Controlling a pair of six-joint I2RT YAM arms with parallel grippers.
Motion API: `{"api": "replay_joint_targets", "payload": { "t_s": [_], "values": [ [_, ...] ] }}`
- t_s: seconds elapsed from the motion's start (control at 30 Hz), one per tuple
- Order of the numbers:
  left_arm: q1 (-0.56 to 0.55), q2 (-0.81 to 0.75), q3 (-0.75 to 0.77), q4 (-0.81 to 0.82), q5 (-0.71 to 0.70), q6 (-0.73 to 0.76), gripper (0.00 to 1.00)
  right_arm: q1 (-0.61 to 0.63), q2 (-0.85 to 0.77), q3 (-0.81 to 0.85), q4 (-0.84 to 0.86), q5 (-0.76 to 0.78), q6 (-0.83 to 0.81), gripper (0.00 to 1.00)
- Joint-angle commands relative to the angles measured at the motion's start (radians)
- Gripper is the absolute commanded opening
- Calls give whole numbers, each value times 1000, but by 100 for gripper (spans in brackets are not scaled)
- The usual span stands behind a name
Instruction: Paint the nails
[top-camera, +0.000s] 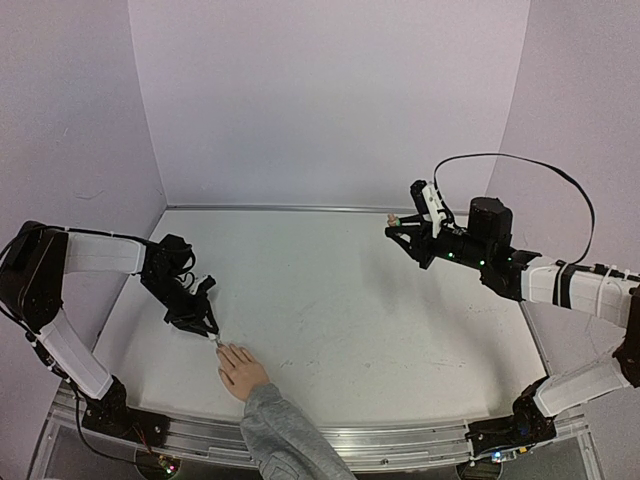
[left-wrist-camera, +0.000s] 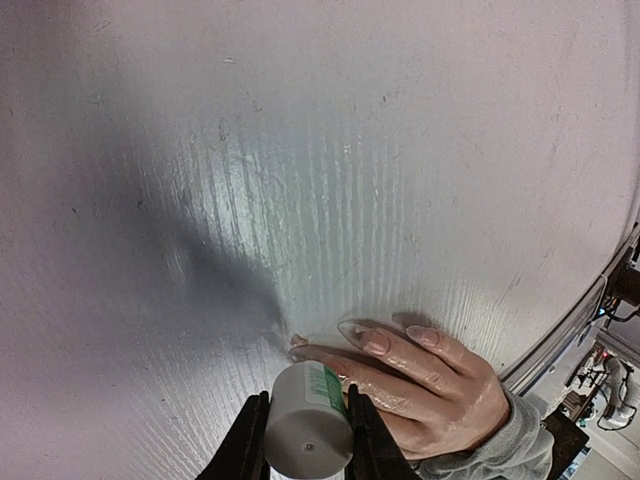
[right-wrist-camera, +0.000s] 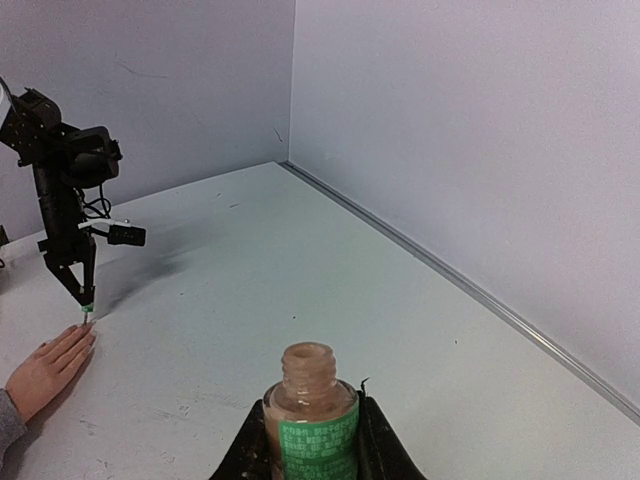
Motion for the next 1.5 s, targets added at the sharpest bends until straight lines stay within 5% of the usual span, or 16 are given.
{"api": "replay_joint_targets", "payload": {
  "t_s": [0.0, 1.47],
  "values": [
    [-2, 4, 44, 21, -15, 4, 0, -4, -4, 8, 71, -15, 14, 0],
    [-3, -20, 36, -23, 38, 26, 0, -5, -16, 6, 74, -30, 16, 0]
  ]
}}
